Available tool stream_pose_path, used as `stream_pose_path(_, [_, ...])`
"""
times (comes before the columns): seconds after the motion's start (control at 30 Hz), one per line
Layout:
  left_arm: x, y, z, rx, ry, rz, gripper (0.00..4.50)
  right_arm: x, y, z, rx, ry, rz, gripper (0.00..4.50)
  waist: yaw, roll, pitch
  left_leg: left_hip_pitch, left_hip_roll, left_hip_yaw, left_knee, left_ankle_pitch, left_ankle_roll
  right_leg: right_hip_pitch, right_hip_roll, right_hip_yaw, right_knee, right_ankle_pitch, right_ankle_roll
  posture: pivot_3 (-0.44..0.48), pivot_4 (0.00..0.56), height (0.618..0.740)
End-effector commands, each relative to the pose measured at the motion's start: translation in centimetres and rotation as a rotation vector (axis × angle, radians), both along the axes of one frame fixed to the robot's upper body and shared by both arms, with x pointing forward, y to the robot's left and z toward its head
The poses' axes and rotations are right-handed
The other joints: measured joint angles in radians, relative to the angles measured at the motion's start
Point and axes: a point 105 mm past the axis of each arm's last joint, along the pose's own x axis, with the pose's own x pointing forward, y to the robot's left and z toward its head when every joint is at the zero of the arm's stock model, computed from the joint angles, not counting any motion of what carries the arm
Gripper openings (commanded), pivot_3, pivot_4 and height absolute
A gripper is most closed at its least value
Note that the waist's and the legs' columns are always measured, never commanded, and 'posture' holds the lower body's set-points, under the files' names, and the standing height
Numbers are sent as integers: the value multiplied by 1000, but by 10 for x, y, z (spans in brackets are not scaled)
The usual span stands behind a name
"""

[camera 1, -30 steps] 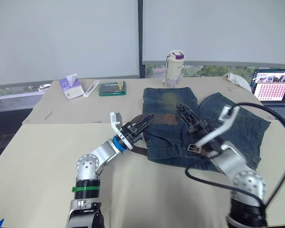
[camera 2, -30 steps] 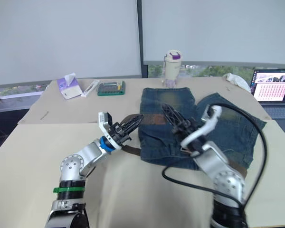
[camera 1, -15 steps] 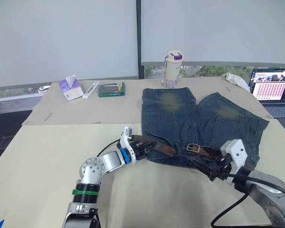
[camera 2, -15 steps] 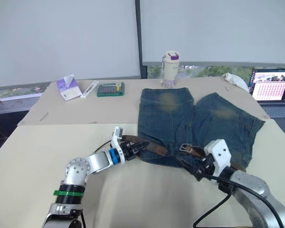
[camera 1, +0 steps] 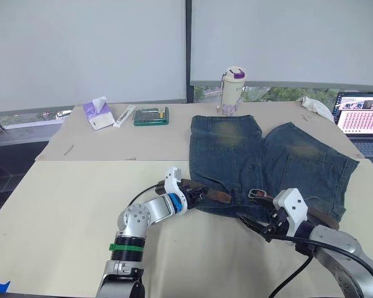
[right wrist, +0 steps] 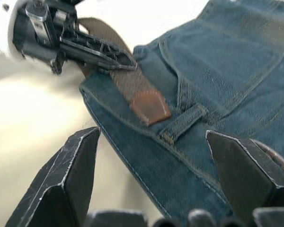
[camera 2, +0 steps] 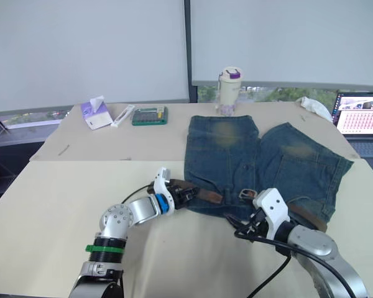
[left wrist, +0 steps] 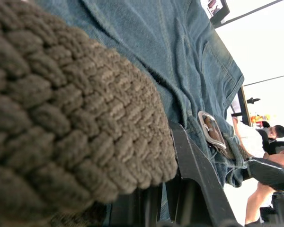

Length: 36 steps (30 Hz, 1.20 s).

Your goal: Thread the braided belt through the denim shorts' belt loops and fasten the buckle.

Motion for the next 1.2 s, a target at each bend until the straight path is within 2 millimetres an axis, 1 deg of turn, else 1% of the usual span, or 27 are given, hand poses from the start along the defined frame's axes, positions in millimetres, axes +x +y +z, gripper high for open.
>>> stream_pose_path(0.03, [0,-12,18,-19,-62,-31,0,2,-2,6,-20,-25,-21,3940,0,0,0,0,0,0,0,0,0,0,0,0,0,0,0,0,150,740])
stream_pose_path(0.37, [0,-26,19,-14,-60,-48,0,6,-2,-1,-29,10,-70,3940,0,0,0,0,0,0,0,0,0,0,0,0,0,0,0,0,150,740])
stream_pose_path(0.5, [2,-39,18,-20,-75,-74,0,10,-8,-12,-54,86,-97,3940,1,0,0,0,-1,0,0,0,0,0,0,0,0,0,0,0,150,740])
stream_pose_path(0.57, [2,-45,17,-20,-72,-85,0,13,-11,-14,-56,110,-114,3940,1,0,0,0,-1,0,0,0,0,1,0,0,0,0,0,0,150,740])
stream_pose_path(0.63, [0,-50,16,-26,-70,-101,0,15,-14,-16,-49,144,-138,3940,0,0,0,0,-1,0,0,0,0,1,0,0,0,3,-5,0,150,740])
stream_pose_path(0.7, [-1,-52,16,-31,-71,-109,0,15,-15,-17,-45,163,-151,3940,-1,0,0,0,-1,0,0,0,0,0,0,0,0,3,-5,0,150,740])
stream_pose_path(0.8, [-7,-62,9,-28,-57,-139,0,20,-19,-17,59,229,-225,3940,-1,0,0,0,-1,1,0,0,0,1,1,-1,0,3,-5,0,150,740])
stream_pose_path(0.87, [-7,-64,6,-27,-54,-141,0,24,-15,-12,178,249,-257,3940,0,0,0,0,-1,0,0,0,0,1,1,-1,0,3,-6,0,150,740])
stream_pose_path(0.93, [-7,-64,5,-25,-56,-140,0,24,-12,-10,252,281,-275,3940,0,0,0,0,-1,0,0,0,0,1,1,0,1,4,-7,0,150,740])
stream_pose_path(1.03, [-6,-64,3,-25,-55,-139,0,25,-9,-15,297,326,-298,3940,0,0,-1,0,-1,0,0,0,0,1,0,-1,1,4,-7,0,150,740])
stream_pose_path(1.13, [-6,-65,2,-24,-54,-141,0,30,-13,-23,298,355,-360,3940,-1,1,-1,1,-1,0,0,0,0,1,0,-1,1,4,-7,0,150,740])
stream_pose_path(1.2, [-6,-64,1,-24,-54,-141,0,30,-12,-25,308,375,-363,3940,-1,1,-1,1,-1,0,0,0,0,1,0,-1,1,4,-7,0,150,740])
